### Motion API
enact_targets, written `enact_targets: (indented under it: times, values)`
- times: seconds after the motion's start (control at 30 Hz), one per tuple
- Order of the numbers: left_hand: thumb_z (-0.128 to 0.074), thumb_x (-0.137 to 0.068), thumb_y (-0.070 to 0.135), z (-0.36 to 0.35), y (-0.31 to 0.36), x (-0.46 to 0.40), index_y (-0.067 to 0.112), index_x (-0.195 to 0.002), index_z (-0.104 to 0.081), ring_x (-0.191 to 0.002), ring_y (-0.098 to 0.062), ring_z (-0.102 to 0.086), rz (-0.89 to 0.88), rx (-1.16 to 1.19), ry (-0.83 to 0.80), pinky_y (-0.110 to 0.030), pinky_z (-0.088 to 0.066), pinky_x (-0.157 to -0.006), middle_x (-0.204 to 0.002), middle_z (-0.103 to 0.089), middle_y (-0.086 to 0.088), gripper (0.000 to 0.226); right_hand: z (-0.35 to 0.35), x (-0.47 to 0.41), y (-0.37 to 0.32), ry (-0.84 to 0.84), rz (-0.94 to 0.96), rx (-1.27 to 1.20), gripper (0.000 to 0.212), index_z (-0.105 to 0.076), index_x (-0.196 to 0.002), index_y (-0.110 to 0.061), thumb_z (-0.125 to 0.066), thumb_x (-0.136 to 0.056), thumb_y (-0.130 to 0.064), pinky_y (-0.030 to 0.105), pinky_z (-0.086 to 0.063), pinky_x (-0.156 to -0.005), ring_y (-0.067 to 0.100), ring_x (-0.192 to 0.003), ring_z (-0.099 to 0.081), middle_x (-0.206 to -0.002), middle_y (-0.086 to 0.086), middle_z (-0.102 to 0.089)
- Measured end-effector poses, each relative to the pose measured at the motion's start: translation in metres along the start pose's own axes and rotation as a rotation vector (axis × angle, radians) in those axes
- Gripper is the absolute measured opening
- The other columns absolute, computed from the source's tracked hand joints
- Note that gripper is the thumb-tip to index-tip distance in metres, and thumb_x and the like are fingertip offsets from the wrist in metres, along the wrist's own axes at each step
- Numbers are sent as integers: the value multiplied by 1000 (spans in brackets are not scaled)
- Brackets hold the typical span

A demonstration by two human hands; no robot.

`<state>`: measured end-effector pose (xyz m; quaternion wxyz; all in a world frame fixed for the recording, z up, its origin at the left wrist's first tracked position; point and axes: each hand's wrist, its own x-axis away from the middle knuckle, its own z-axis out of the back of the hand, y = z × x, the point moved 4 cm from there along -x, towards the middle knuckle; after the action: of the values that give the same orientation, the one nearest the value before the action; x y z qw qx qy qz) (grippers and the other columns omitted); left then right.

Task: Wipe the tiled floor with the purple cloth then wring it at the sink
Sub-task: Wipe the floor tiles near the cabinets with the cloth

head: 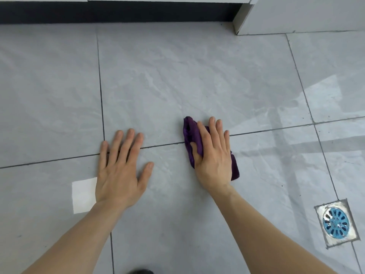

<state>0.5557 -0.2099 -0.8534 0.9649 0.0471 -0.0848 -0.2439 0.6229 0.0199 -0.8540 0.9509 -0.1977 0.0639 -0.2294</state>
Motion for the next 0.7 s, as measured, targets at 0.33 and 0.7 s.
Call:
enact_targets:
  times: [0.33,0.7]
  values:
    - [-24,-99,57,2,-2,-1,23,-163,-20,-161,-20,-9,-20,90,-2,-53,-10,-129,-172,-17,3,73,-15,34,-54,-133,284,-44,55,-39,-155,-26,-51,-104,-42,50,-17,-126,28,-158,-14,-166,10,-30]
    - [-52,-92,39,45,18,30,28,-153,-41,-154,-11,-29,-277,324,-47,-40,-20,-127,-161,-39,12,63,8,97,-46,-128,234,0,81,-51,-140,-14,-65,-83,-69,47,-39,-114,30,-135,-47,-139,4,-54]
